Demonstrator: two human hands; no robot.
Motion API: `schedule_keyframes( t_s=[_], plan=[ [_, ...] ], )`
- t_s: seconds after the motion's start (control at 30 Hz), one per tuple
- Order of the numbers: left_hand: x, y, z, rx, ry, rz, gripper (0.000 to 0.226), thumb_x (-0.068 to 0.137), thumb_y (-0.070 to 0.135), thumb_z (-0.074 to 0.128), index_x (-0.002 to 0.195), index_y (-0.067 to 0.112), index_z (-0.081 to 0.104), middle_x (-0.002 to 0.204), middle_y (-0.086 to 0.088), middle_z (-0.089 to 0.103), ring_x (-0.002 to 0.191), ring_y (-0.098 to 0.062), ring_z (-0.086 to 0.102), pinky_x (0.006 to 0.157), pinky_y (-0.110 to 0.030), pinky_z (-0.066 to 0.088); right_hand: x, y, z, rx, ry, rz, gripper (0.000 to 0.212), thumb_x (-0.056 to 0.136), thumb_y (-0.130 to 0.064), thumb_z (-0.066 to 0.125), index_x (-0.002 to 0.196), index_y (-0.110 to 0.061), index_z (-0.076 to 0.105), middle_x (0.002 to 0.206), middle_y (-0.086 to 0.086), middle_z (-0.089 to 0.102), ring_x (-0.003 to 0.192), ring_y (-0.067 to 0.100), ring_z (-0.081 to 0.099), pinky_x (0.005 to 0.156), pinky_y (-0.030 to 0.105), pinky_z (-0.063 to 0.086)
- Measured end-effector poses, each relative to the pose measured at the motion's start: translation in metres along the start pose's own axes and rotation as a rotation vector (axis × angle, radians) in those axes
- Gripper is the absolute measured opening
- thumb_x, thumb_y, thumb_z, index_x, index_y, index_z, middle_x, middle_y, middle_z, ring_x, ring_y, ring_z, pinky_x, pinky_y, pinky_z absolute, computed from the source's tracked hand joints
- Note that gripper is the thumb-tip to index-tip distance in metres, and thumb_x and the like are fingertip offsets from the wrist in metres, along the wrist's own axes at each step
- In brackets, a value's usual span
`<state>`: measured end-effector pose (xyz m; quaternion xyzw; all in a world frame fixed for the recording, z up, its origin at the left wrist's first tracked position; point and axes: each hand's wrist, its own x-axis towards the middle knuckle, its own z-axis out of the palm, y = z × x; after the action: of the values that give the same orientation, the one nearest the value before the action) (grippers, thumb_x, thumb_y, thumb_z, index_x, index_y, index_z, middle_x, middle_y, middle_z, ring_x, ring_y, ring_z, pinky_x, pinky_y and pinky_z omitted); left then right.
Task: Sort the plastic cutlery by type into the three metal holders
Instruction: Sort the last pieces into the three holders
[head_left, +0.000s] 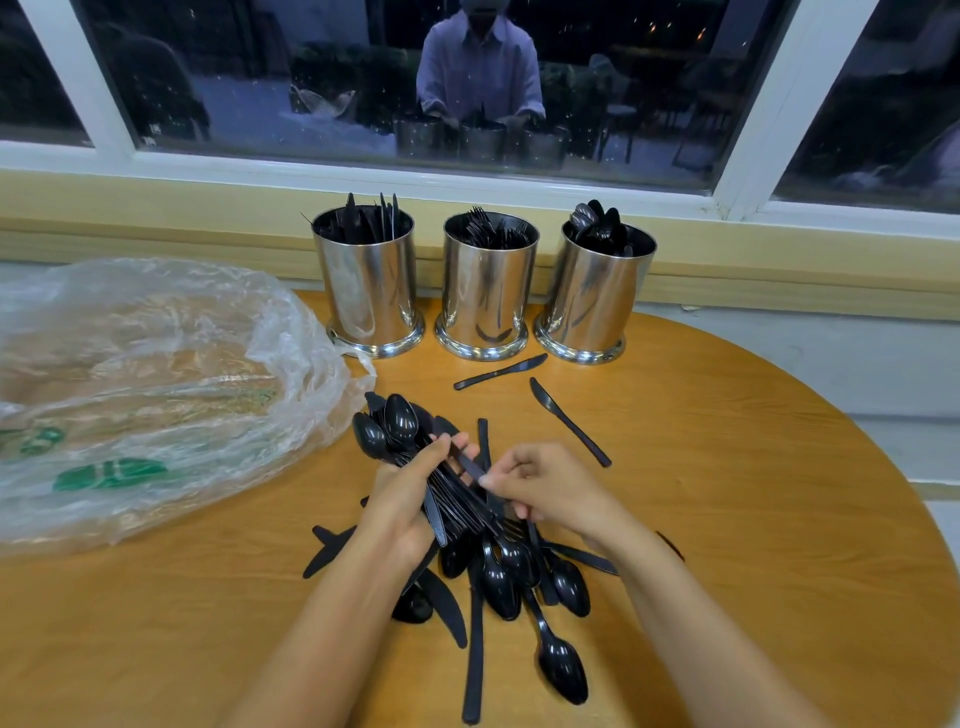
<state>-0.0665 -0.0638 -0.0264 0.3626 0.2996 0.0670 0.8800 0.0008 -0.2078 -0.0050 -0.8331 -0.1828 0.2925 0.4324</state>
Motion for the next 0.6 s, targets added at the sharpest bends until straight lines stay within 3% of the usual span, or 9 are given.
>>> schedule_keyframes(
  t_s=[0.1, 0.17, 0.23, 0.3, 0.43, 0.53, 0.6],
  plan=[
    [0.001, 0.006, -0.002, -0.020, 0.016, 0.004, 0.013, 0.095, 0.008, 0.060, 0.103, -0.001, 0.064, 0.077, -0.008, 0.067, 0.068, -0.017, 0.064, 0.064, -0.029, 0.057, 0.011, 0.006, -0.009, -0.057, 0.173, -0.042, 0.010, 0.089, -0.030, 0.067, 0.090, -0.019, 0.067, 0.073, -0.005, 0.063, 0.059, 0.001, 0.054, 0.058, 0.014, 0.042],
    [0.000, 0.010, -0.004, -0.022, 0.025, 0.002, 0.010, 0.095, 0.009, 0.059, 0.094, 0.000, 0.063, 0.068, -0.005, 0.061, 0.063, -0.016, 0.057, 0.065, -0.028, 0.053, 0.023, 0.020, -0.023, -0.255, 0.419, -0.033, 0.018, 0.092, -0.025, 0.065, 0.106, -0.016, 0.067, 0.092, -0.002, 0.066, 0.081, 0.007, 0.060, 0.071, 0.018, 0.045],
    [0.000, 0.012, -0.007, 0.011, 0.034, -0.001, 0.012, 0.095, 0.012, 0.061, 0.090, 0.001, 0.064, 0.065, -0.004, 0.059, 0.063, -0.017, 0.055, 0.068, -0.030, 0.050, 0.034, 0.036, -0.033, -0.505, 0.541, 0.025, 0.029, 0.094, -0.021, 0.062, 0.122, -0.014, 0.061, 0.109, 0.008, 0.065, 0.096, 0.021, 0.061, 0.077, 0.029, 0.050],
    [-0.001, 0.013, -0.008, 0.017, 0.023, -0.002, 0.013, 0.095, 0.012, 0.061, 0.087, 0.003, 0.064, 0.065, -0.004, 0.059, 0.062, -0.016, 0.055, 0.067, -0.029, 0.051, 0.040, 0.045, -0.037, -0.693, 0.550, 0.079, 0.029, 0.096, -0.017, 0.059, 0.124, -0.014, 0.057, 0.110, 0.011, 0.064, 0.097, 0.028, 0.061, 0.075, 0.035, 0.052],
    [0.001, 0.015, -0.011, -0.038, -0.019, 0.012, 0.005, 0.093, 0.007, 0.062, 0.097, 0.009, 0.062, 0.073, -0.004, 0.065, 0.060, -0.014, 0.059, 0.061, -0.028, 0.055, 0.048, 0.045, -0.041, -0.639, 0.515, 0.099, 0.020, 0.095, -0.007, 0.055, 0.114, -0.013, 0.059, 0.101, 0.009, 0.066, 0.091, 0.028, 0.062, 0.069, 0.035, 0.052],
    [0.003, 0.016, -0.010, -0.013, -0.023, 0.015, 0.004, 0.093, 0.007, 0.063, 0.095, 0.004, 0.063, 0.075, -0.006, 0.067, 0.062, -0.014, 0.064, 0.066, -0.028, 0.057, 0.054, 0.039, -0.043, -0.632, 0.424, 0.152, 0.008, 0.097, -0.015, 0.052, 0.095, -0.014, 0.059, 0.095, 0.007, 0.063, 0.084, 0.025, 0.058, 0.068, 0.034, 0.048],
    [0.005, 0.016, -0.009, -0.004, 0.001, 0.010, 0.009, 0.093, 0.007, 0.063, 0.092, -0.001, 0.066, 0.079, -0.009, 0.071, 0.066, -0.015, 0.068, 0.069, -0.028, 0.059, 0.054, 0.032, -0.039, -0.655, 0.417, 0.134, 0.019, 0.101, -0.021, 0.046, 0.085, -0.017, 0.056, 0.088, 0.004, 0.062, 0.077, 0.023, 0.057, 0.064, 0.032, 0.044]
  ],
)
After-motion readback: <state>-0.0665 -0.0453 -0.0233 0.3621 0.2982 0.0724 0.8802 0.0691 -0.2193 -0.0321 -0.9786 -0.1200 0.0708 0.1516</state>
